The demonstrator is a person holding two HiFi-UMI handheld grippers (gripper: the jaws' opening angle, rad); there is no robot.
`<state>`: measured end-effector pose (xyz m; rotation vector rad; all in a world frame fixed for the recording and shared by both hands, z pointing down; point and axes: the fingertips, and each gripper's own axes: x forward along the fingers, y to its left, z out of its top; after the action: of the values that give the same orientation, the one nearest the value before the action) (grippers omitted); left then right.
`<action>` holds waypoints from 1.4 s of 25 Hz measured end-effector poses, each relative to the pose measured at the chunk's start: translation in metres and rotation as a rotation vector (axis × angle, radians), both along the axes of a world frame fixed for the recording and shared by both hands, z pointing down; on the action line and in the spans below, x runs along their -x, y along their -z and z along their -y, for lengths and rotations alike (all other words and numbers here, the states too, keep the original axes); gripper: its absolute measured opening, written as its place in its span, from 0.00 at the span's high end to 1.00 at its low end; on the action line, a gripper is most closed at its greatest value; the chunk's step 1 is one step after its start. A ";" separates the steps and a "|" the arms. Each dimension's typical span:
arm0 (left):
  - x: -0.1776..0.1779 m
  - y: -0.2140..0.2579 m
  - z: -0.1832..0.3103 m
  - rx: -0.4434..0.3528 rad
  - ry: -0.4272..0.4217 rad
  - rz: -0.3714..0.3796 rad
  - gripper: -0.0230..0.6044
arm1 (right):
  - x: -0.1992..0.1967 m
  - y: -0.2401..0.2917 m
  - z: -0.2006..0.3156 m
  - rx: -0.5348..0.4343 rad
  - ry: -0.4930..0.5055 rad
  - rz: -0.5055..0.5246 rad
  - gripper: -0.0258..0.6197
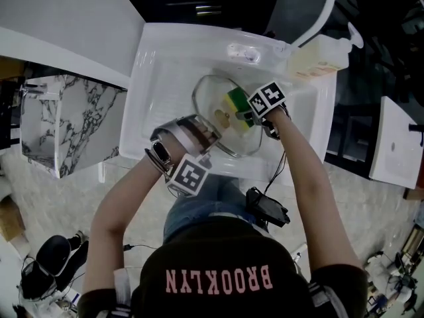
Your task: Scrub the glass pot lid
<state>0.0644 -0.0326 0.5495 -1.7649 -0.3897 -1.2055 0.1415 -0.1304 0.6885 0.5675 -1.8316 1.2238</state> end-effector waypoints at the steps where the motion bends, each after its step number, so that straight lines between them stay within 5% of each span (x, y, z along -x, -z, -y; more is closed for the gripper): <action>1: 0.000 0.000 0.000 0.002 0.000 -0.001 0.89 | -0.007 -0.005 -0.001 0.001 -0.003 -0.020 0.50; 6: -0.001 0.000 0.002 -0.001 0.002 -0.007 0.89 | -0.034 -0.016 0.002 -0.002 -0.079 -0.067 0.50; 11: 0.001 -0.002 0.002 0.006 0.006 -0.004 0.89 | -0.023 0.008 0.012 -0.075 -0.114 0.026 0.50; 19: 0.009 -0.007 0.007 -0.045 -0.031 0.062 0.89 | 0.053 0.103 0.010 -0.282 0.117 0.332 0.50; 28: 0.009 -0.008 0.007 -0.054 -0.035 0.071 0.89 | 0.089 0.098 -0.004 -0.284 0.392 0.240 0.50; 35: 0.006 -0.006 0.003 -0.037 -0.027 0.059 0.89 | 0.088 0.066 0.021 -0.198 0.342 0.214 0.50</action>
<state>0.0583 -0.0360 0.5558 -1.6910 -0.4219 -1.2405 0.0534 -0.1516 0.6224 0.2186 -2.1405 0.9063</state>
